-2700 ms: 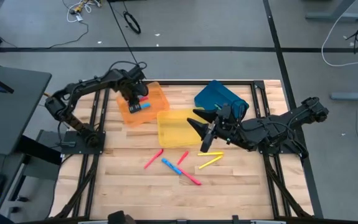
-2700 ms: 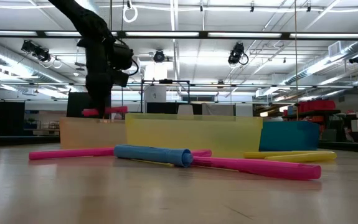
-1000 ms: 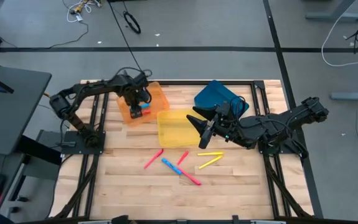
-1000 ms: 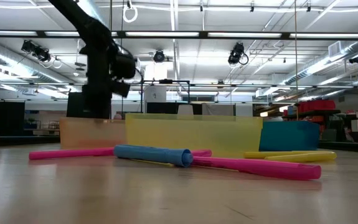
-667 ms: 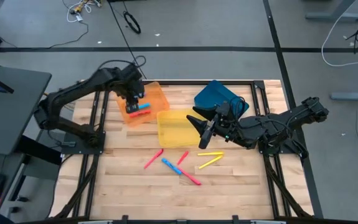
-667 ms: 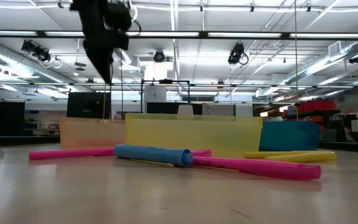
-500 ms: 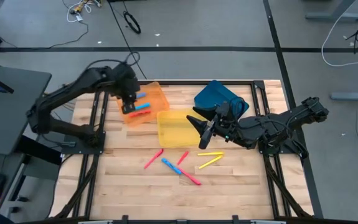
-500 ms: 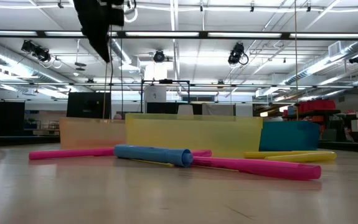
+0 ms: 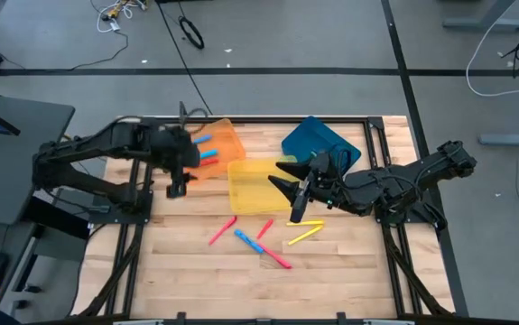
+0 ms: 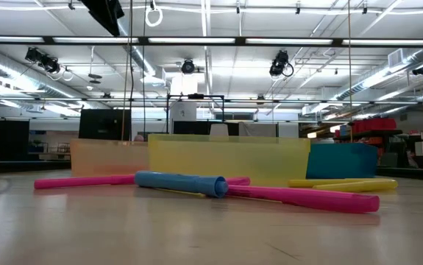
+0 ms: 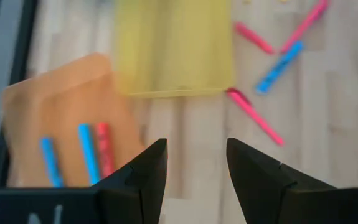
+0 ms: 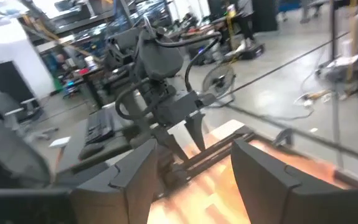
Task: Pick & Place Markers
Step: Put the blue highlighter pen into the orange bin
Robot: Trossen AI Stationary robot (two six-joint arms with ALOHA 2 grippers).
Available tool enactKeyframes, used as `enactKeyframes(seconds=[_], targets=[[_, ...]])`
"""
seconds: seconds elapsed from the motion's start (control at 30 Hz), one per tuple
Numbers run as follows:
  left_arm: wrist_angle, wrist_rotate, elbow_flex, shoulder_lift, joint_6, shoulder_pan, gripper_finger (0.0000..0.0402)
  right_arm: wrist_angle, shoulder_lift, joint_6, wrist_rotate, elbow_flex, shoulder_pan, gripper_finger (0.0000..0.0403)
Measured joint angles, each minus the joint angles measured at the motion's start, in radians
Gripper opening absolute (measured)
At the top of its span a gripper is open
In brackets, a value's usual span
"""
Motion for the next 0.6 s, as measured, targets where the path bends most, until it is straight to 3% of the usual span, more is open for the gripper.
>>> enactKeyframes(seconds=[0.37, 0.6], targets=[[0.003, -0.108, 0.0, 0.001, -0.189, -0.366, 0.0171, -0.151, 0.0, 0.087, -0.043, 0.0, 0.058, 0.0206], [0.063, -0.16, 0.0, 0.035, -0.163, -0.458, 0.0171, -0.152, 0.0, 0.097, -0.042, 0.0, 0.059, 0.0206]])
